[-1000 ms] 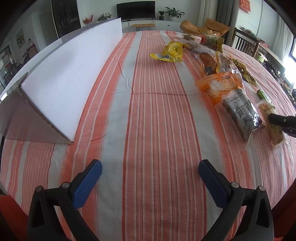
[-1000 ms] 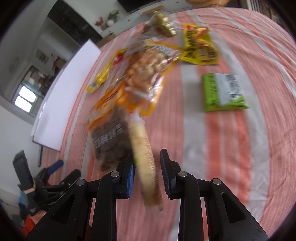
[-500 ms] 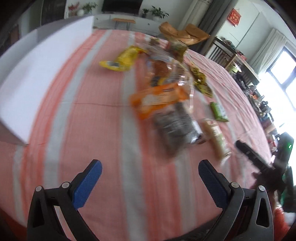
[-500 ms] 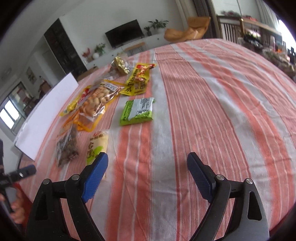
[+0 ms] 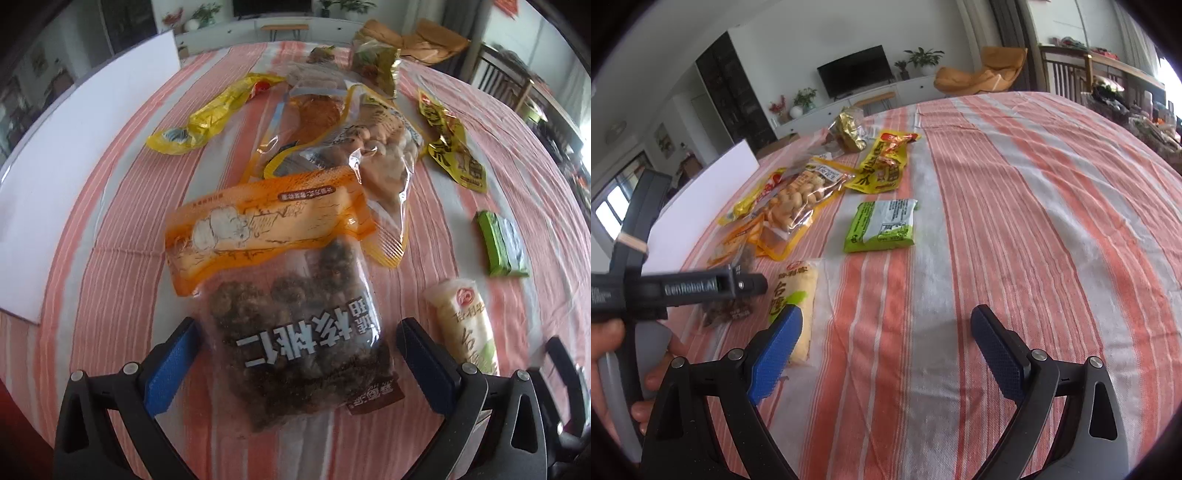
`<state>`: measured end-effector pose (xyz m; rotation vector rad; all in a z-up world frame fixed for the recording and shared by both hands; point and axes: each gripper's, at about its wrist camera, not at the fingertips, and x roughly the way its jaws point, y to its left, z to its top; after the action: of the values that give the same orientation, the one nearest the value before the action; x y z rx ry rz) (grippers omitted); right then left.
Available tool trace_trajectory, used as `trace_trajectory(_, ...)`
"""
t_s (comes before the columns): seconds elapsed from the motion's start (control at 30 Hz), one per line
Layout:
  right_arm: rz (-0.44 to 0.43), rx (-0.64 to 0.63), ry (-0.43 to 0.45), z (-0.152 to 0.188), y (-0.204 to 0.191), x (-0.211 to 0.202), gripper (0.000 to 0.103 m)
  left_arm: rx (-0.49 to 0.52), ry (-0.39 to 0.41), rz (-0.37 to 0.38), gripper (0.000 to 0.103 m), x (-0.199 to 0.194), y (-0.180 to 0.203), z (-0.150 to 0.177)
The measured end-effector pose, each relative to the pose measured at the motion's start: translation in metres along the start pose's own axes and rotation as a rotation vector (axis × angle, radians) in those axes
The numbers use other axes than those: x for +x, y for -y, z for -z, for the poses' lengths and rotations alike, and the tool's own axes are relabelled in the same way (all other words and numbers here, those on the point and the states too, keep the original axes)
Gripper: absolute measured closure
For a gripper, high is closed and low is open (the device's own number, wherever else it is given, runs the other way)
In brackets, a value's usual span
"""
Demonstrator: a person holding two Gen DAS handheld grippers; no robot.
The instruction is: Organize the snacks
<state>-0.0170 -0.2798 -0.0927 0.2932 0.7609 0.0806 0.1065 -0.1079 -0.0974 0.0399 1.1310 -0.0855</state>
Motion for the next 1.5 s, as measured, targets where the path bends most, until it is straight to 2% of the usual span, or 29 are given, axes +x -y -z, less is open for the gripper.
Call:
trace_trajectory(0.2,0.050,-0.040,-0.011,0.000,-0.008,0.004,0.008,0.060,0.020,0.027,0.000,-0.001,-0.007,0.007)
trace_trajectory(0.5,0.036,-0.015,0.002,0.001,-0.005,0.002,0.009,0.173,0.021,0.082,0.000,-0.010,-0.014,0.014)
trace_trajectory(0.7,0.034,-0.013,0.004,0.002,-0.005,0.001,0.009,0.203,0.008,0.081,0.000,-0.010,-0.014,0.014)
trace_trajectory(0.93,0.026,-0.005,0.007,0.002,-0.004,0.001,0.009,0.175,-0.021,0.076,0.000,-0.007,-0.034,0.009)
trace_trajectory(1.17,0.025,-0.005,0.007,0.002,-0.004,0.000,0.009,0.215,0.019,0.099,0.000,-0.006,-0.037,0.011)
trace_trajectory(1.3,-0.006,0.034,-0.004,0.000,0.002,-0.002,0.009,0.296,-0.003,0.140,0.000,-0.008,-0.044,0.012)
trace_trajectory(1.5,-0.089,0.153,-0.008,0.001,0.022,-0.013,0.009,0.266,0.020,0.186,0.000,-0.011,-0.064,0.013)
